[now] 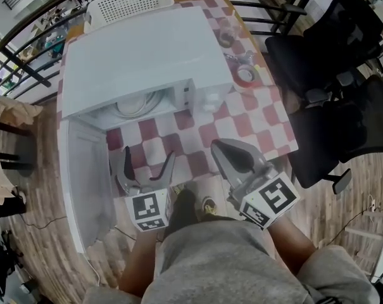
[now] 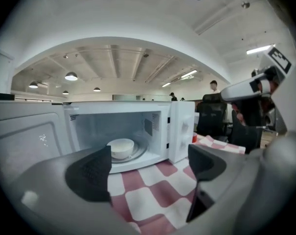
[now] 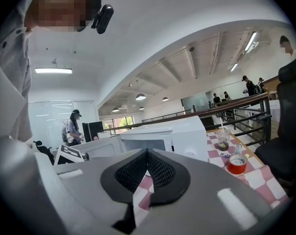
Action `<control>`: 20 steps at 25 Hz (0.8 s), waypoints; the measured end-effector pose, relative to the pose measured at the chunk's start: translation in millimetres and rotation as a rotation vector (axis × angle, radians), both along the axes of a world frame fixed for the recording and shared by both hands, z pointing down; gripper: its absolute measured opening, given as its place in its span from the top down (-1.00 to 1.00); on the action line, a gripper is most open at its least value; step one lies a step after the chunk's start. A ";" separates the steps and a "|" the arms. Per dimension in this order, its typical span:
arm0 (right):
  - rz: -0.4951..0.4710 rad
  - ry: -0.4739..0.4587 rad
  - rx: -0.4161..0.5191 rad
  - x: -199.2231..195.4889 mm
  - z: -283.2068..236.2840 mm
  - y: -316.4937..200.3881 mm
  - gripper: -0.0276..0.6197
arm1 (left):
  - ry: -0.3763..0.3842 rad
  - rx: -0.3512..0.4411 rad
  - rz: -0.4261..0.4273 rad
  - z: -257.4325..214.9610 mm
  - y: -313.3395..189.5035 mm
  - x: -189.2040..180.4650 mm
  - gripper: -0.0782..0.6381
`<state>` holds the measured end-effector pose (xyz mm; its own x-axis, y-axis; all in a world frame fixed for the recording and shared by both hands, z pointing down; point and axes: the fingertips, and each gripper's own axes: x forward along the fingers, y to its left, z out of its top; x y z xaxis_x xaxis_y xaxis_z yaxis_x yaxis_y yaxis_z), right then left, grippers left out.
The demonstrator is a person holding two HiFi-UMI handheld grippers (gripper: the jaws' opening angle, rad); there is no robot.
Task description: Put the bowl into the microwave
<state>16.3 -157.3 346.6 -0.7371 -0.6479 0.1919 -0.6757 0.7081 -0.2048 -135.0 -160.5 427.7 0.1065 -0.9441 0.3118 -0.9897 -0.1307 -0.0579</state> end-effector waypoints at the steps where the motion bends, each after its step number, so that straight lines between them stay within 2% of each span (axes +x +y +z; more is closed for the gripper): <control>1: 0.000 -0.003 0.005 4.5 -1.5 5.3 0.91 | 0.003 0.012 0.007 -5.4 7.5 5.2 -0.58; 8: -0.002 -0.030 0.029 36.4 -13.3 42.2 0.91 | 0.002 0.101 0.048 -44.3 60.4 48.1 -0.28; 15: -0.025 -0.043 0.059 53.8 -23.3 76.1 0.91 | 0.009 0.131 0.051 -64.1 103.5 72.8 0.09; 20: -0.035 -0.049 0.078 66.3 -30.5 95.1 0.91 | 0.039 0.156 0.055 -75.9 132.7 85.2 0.27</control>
<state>82.6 -62.2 316.0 -0.7670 -0.6331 0.1047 -0.6407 0.7463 -0.1805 -49.8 -27.8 351.8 0.1681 -0.9732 0.1569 -0.9833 -0.1769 -0.0436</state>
